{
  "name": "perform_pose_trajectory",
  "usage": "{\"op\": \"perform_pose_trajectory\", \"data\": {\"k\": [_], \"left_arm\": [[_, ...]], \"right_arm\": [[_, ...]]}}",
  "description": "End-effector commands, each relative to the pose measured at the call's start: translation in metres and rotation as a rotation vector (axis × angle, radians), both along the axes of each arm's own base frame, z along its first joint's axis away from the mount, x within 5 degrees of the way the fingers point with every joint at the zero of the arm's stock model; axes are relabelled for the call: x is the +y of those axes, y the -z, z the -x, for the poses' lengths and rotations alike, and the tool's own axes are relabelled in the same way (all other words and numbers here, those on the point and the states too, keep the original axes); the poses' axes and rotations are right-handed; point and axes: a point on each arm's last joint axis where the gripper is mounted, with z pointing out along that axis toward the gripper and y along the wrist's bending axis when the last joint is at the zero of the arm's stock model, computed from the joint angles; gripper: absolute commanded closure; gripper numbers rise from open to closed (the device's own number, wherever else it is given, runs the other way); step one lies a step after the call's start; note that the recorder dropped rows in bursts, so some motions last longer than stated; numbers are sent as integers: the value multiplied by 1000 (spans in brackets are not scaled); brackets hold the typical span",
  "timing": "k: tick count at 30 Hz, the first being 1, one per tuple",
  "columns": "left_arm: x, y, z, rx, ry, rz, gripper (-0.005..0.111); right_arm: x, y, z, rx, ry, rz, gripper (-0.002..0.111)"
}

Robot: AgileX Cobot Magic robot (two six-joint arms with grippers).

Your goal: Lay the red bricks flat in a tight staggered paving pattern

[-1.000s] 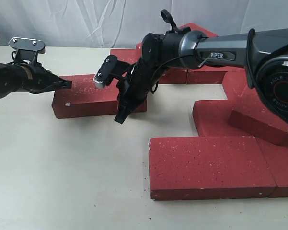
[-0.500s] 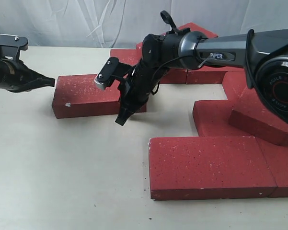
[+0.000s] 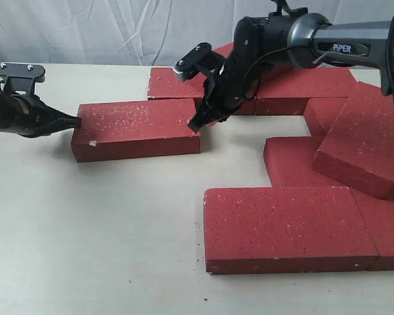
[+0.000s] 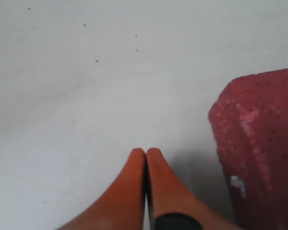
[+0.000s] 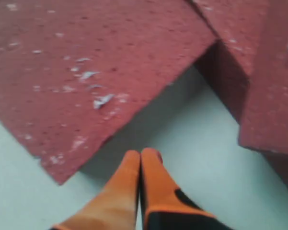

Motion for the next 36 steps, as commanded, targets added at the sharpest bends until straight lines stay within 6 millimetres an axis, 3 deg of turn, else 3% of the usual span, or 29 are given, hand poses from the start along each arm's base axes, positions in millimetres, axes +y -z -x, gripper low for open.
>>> {"op": "perform_pose_trajectory", "data": {"k": [1, 11, 19, 27, 30, 33, 36], "left_arm": [[-18, -3, -4, -37, 52, 9, 107], [-29, 1, -18, -127, 73, 66, 107], [-32, -6, -26, -178, 67, 97, 107], [-22, -4, -21, -92, 50, 42, 107], [-12, -16, -19, -69, 22, 15, 107], [-1, -26, -13, -15, -4, -31, 107], [0, -23, -11, 14, -12, -39, 107]], "right_arm": [[-2, 15, -6, -6, 32, -3, 107], [-2, 16, -5, 4, 32, -1, 107], [-3, 15, -3, 19, 23, 16, 107], [-12, -18, 9, 57, -10, 71, 107], [-4, -29, 17, 104, -8, -10, 107], [11, -28, 29, 156, -141, -53, 107], [26, -21, 39, 178, -284, -81, 107]]}}
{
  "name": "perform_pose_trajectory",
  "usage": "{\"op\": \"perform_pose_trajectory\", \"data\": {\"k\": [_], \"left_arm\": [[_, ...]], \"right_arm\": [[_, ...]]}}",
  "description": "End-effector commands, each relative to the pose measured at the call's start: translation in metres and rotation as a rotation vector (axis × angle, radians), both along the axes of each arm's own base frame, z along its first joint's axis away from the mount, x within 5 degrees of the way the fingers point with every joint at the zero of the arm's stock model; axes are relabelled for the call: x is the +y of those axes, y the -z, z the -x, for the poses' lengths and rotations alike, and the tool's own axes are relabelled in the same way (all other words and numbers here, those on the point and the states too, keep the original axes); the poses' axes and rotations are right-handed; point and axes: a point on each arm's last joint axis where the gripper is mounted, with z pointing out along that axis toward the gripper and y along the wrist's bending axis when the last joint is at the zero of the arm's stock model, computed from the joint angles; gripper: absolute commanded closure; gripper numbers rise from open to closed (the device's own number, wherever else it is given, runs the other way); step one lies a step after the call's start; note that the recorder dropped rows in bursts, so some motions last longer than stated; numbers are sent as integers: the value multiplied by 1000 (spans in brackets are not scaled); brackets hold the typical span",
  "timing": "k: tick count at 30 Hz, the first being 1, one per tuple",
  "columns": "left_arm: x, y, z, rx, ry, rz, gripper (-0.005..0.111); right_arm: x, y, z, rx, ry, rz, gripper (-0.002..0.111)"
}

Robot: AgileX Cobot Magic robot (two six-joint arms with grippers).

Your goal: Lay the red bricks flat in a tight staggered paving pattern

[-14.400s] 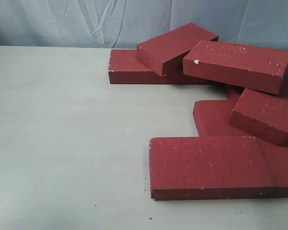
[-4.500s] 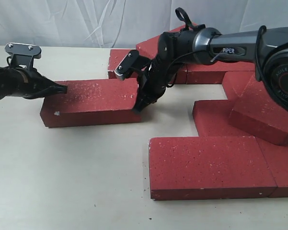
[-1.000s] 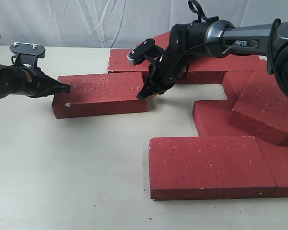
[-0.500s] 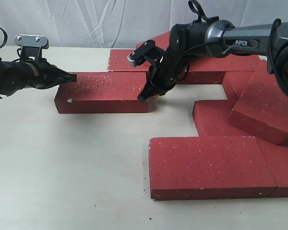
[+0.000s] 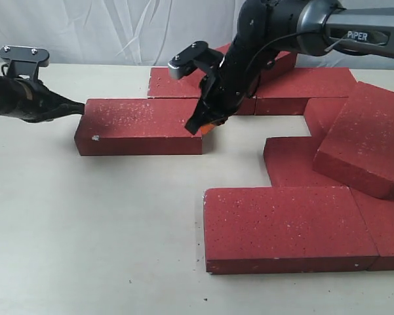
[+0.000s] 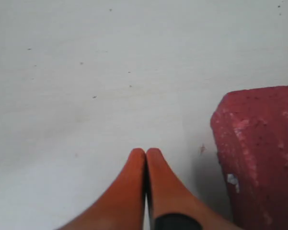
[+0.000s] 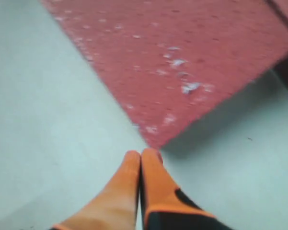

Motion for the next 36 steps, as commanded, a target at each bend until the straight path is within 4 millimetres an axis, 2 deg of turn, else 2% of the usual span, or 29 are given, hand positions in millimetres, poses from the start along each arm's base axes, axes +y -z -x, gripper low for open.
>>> {"op": "perform_pose_trajectory", "data": {"k": [1, 7, 14, 36], "left_arm": [[2, 0, 2, 37, -11, -18, 107], [-15, 21, -3, 32, 40, 1, 107], [-35, 20, -5, 16, 94, 1, 107], [-64, 17, -4, -47, 177, 32, 107]], "right_arm": [[25, 8, 16, 34, -195, -65, 107], [40, 31, 12, -45, -202, -55, 107], [36, 44, 4, -99, -214, 2, 107], [24, 48, 0, -105, -188, 110, 107]]}}
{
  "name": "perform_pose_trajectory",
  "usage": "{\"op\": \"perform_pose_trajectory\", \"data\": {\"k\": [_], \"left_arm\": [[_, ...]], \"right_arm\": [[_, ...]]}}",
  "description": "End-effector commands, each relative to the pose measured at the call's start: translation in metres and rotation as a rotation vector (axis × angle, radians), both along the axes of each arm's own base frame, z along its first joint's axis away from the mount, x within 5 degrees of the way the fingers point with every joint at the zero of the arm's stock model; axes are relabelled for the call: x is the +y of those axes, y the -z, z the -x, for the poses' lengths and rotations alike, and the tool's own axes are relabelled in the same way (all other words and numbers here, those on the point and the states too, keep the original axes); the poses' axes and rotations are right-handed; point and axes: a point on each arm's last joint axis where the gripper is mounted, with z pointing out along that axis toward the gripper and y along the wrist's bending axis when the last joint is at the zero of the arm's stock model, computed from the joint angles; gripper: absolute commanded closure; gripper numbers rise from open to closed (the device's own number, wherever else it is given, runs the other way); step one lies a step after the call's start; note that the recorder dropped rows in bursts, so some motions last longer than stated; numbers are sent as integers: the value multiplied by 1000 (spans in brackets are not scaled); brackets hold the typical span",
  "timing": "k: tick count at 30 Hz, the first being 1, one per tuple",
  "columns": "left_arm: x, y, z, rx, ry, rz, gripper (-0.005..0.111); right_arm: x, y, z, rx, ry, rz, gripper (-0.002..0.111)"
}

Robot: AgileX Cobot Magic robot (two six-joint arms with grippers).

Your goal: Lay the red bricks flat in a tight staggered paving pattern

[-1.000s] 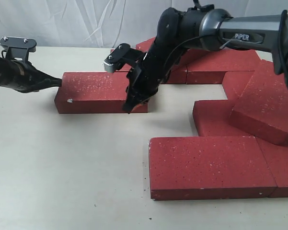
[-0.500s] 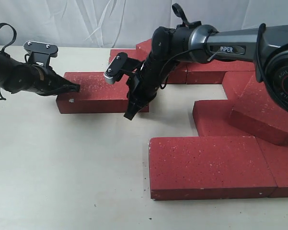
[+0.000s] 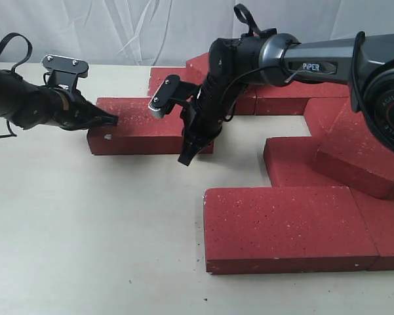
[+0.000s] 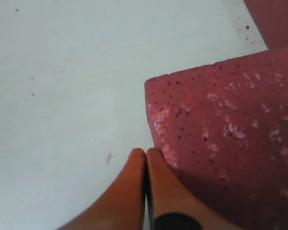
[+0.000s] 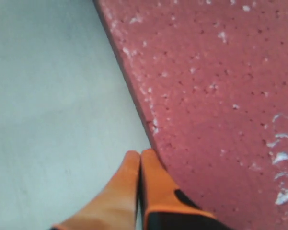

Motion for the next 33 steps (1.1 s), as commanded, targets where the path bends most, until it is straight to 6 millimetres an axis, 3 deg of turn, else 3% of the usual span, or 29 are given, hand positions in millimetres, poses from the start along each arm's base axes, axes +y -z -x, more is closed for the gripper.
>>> {"op": "perform_pose_trajectory", "data": {"k": [1, 8, 15, 24, 33], "left_arm": [[-12, -1, -1, -39, 32, 28, 107], [-13, 13, -3, -26, 37, 32, 107], [-21, 12, -4, -45, 58, 43, 107], [-39, 9, -3, -52, 111, 30, 107], [-46, 16, -7, -51, 125, 35, 107]], "right_arm": [[-5, 0, -4, -26, 13, 34, 107], [-13, 1, -6, -46, 52, 106, 107], [-14, -11, -3, -34, 49, 113, 107], [-17, -10, -5, -52, 55, 147, 107], [-47, -9, -19, -18, 149, 151, 107]]}}
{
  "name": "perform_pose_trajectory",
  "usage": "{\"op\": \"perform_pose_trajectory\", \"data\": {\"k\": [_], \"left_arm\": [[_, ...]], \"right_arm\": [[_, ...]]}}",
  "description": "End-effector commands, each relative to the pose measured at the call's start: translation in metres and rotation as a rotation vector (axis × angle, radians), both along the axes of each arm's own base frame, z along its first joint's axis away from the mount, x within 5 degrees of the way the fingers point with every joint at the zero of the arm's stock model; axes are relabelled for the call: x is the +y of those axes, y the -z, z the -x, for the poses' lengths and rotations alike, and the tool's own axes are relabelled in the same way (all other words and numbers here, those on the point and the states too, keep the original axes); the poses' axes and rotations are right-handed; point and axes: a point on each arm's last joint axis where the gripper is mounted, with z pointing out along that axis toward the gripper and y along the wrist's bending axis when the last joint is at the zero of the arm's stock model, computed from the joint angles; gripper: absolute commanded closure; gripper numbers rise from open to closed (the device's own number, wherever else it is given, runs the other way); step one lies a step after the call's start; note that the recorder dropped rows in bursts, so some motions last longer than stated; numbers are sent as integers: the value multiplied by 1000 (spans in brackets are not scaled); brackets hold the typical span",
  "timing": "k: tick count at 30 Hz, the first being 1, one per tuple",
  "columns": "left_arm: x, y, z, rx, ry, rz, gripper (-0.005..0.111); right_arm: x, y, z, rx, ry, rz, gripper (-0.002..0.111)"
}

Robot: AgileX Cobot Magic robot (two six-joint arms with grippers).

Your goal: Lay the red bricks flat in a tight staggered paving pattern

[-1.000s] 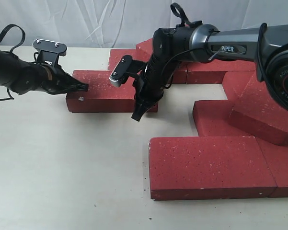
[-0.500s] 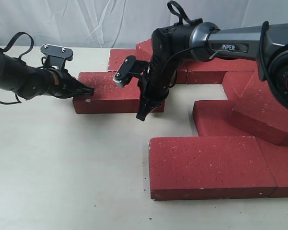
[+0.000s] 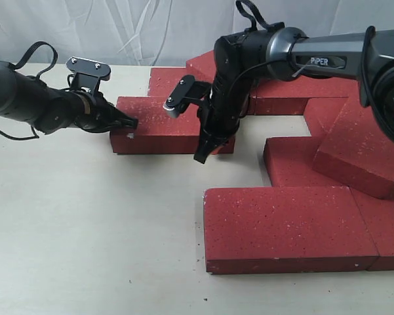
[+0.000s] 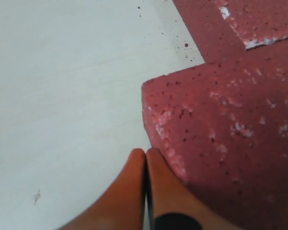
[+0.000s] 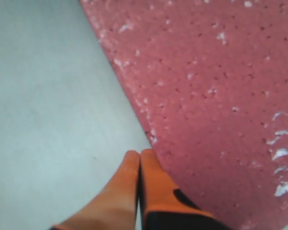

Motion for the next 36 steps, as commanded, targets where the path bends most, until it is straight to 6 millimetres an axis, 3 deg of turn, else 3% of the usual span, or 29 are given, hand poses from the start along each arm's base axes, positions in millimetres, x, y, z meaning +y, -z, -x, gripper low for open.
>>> {"op": "perform_pose_trajectory", "data": {"k": [1, 11, 20, 36], "left_arm": [[-15, 7, -3, -8, 41, 3, 107], [-43, 2, 0, -21, 113, -11, 107], [-56, 0, -1, -48, 147, 1, 107], [-62, -2, 0, -71, 166, 18, 107]], "right_arm": [[-25, -6, -16, -40, 60, 5, 107], [-32, -4, -12, 28, 65, 44, 107], [-42, -9, -16, 27, 103, 39, 107], [-55, -9, -18, 63, 134, 56, 107]]}}
